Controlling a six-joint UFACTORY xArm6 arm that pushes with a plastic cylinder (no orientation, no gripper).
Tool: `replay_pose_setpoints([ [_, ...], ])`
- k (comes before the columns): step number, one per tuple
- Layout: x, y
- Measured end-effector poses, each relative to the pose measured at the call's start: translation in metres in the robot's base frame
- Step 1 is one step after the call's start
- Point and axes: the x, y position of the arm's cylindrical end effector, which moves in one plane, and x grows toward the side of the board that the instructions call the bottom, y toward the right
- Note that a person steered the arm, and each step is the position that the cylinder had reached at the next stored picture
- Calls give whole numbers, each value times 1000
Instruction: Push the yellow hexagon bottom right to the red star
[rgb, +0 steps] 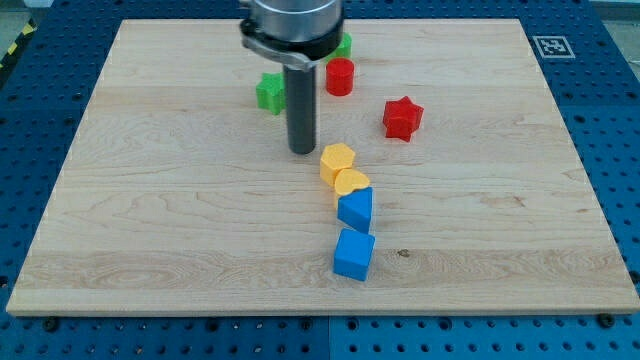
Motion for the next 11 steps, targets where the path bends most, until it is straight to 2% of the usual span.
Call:
replay_pose_setpoints([
  [1, 37, 7],
  [2, 44, 44],
  [4, 34, 65],
  [6, 6, 42],
  [7, 2, 64],
  [9, 19, 113],
  [11, 18, 103],
])
